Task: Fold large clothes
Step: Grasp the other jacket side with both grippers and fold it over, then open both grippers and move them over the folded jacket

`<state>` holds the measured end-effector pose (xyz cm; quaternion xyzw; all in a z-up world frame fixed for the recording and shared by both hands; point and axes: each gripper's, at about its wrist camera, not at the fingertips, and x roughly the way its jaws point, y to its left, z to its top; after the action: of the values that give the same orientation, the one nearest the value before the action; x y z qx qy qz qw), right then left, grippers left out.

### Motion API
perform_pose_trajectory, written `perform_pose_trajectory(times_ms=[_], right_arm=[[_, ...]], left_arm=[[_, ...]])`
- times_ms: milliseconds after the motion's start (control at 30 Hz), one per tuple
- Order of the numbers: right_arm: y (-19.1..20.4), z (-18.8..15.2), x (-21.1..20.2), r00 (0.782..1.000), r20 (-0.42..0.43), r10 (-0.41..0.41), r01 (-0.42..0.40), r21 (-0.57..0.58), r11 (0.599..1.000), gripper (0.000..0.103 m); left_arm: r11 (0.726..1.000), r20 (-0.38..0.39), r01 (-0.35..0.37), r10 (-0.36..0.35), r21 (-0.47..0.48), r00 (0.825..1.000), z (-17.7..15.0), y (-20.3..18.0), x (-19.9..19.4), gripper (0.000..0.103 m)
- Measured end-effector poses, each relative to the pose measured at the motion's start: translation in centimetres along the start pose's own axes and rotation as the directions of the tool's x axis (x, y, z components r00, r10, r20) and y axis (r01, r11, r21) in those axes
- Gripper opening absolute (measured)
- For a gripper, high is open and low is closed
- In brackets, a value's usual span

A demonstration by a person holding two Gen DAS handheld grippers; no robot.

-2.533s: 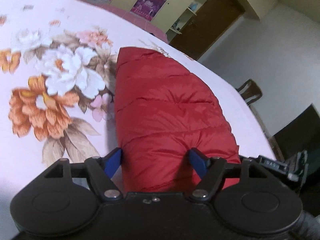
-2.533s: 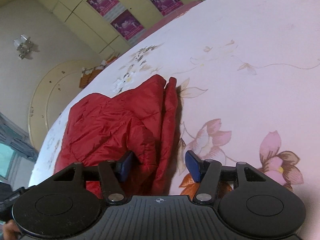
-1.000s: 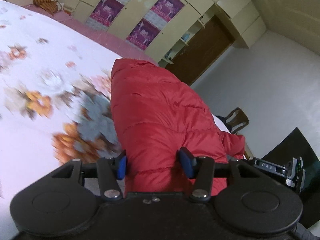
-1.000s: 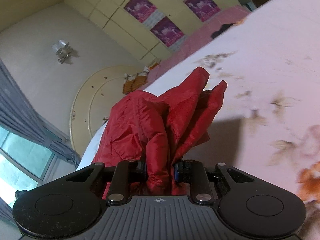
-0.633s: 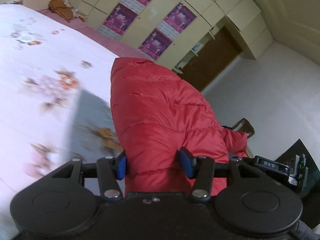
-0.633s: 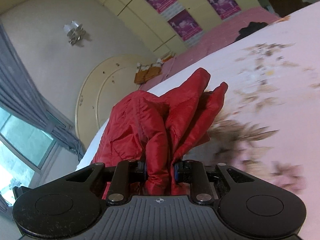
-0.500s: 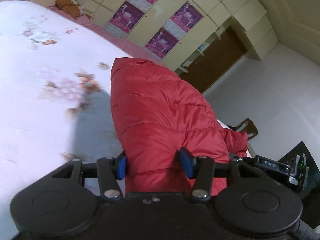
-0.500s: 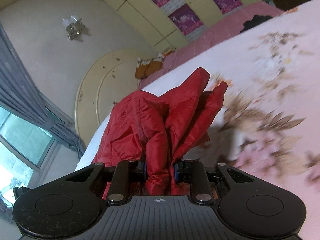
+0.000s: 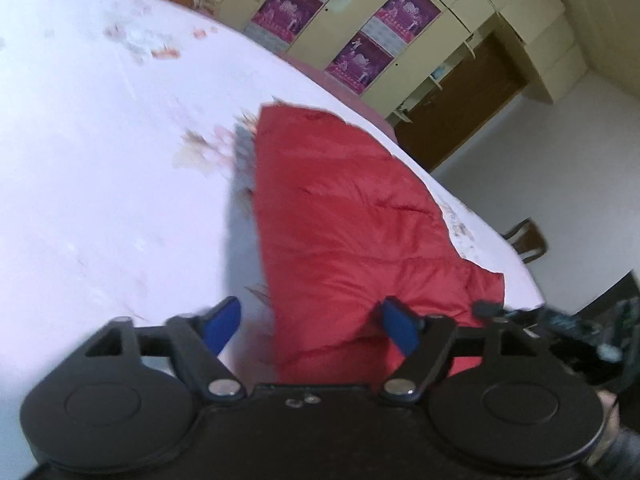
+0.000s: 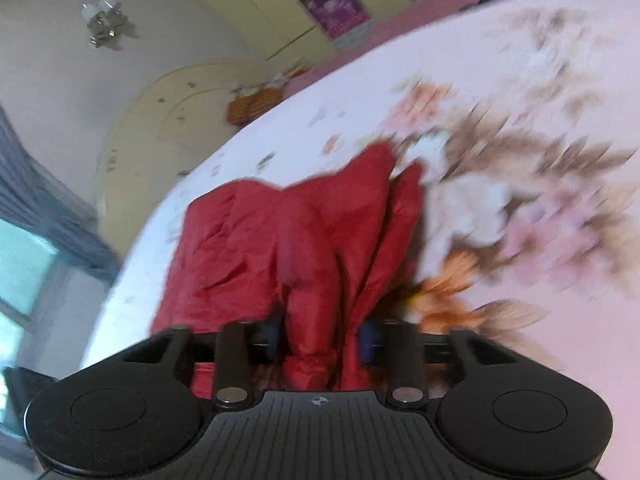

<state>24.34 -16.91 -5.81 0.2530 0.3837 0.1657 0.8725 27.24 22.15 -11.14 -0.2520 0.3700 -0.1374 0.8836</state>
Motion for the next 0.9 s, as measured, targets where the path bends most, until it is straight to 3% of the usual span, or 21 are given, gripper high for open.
perform_pose_trajectory(times_ms=[67, 100, 133, 167, 200, 267, 367, 500, 733, 800, 900], right_arm=[[0.4, 0.5, -2.4, 0.996, 0.081, -0.019, 0.023, -0.038, 0.999, 0.051], [1.0, 1.0, -3.3, 0.994, 0.111, -0.02, 0.029, -0.084, 0.996, 0.041], [1.7, 1.2, -3.6, 0.993, 0.116, -0.01, 0.026, -0.14, 0.99, 0.015], [2.8, 1.4, -3.4, 0.994, 0.106, -0.006, 0.028, -0.211, 0.977, 0.006], [4.0, 1.4, -2.8, 0.996, 0.089, 0.0, 0.026, -0.288, 0.957, 0.004], [5.7, 1.2, -1.9, 0.998, 0.069, 0.014, 0.015, -0.393, 0.92, 0.004], [6.2, 0.1, 0.2, 0.997, 0.055, -0.048, 0.069, -0.495, 0.866, 0.004], [2.8, -1.0, 3.1, 0.99, -0.005, -0.139, 0.124, -0.426, 0.896, 0.004], [0.6, -1.8, 2.7, 0.989, -0.015, -0.145, 0.134, -0.305, 0.943, 0.004], [0.8, -0.8, 1.1, 0.988, 0.024, -0.153, 0.153, -0.3, 0.942, 0.004], [3.2, 1.5, 0.1, 0.992, 0.077, -0.098, 0.119, -0.338, 0.934, 0.004]], left_arm=[[0.999, 0.042, -0.002, 0.0, 0.043, 0.999, 0.8, 0.2, -1.4, 0.065], [0.997, 0.063, -0.002, -0.003, 0.077, 0.998, 1.3, 0.0, -1.8, 0.059], [0.993, 0.081, 0.004, -0.014, 0.118, 0.997, 1.8, -0.6, -1.9, 0.05], [0.988, 0.094, 0.026, -0.04, 0.15, 0.995, 2.4, -1.2, -1.7, 0.046], [0.983, 0.096, 0.063, -0.08, 0.175, 0.992, 2.5, -1.9, -1.3, 0.043], [0.962, 0.072, 0.1, -0.122, 0.253, 0.99, 2.7, -4.2, 0.2, 0.038], [0.948, 0.04, 0.067, -0.084, 0.311, 0.996, 2.0, -5.9, 2.8, 0.038], [0.96, 0.037, 0.055, -0.068, 0.275, 0.997, 1.4, -5.0, 4.4, 0.033], [0.965, 0.007, 0.083, -0.087, 0.25, 0.996, 1.5, -3.2, 3.9, 0.031], [0.961, 0.033, 0.056, -0.067, 0.269, 0.997, 2.4, -3.4, 2.9, 0.037], [0.949, 0.045, 0.066, -0.084, 0.309, 0.995, 4.6, -4.2, 3.4, 0.038]])
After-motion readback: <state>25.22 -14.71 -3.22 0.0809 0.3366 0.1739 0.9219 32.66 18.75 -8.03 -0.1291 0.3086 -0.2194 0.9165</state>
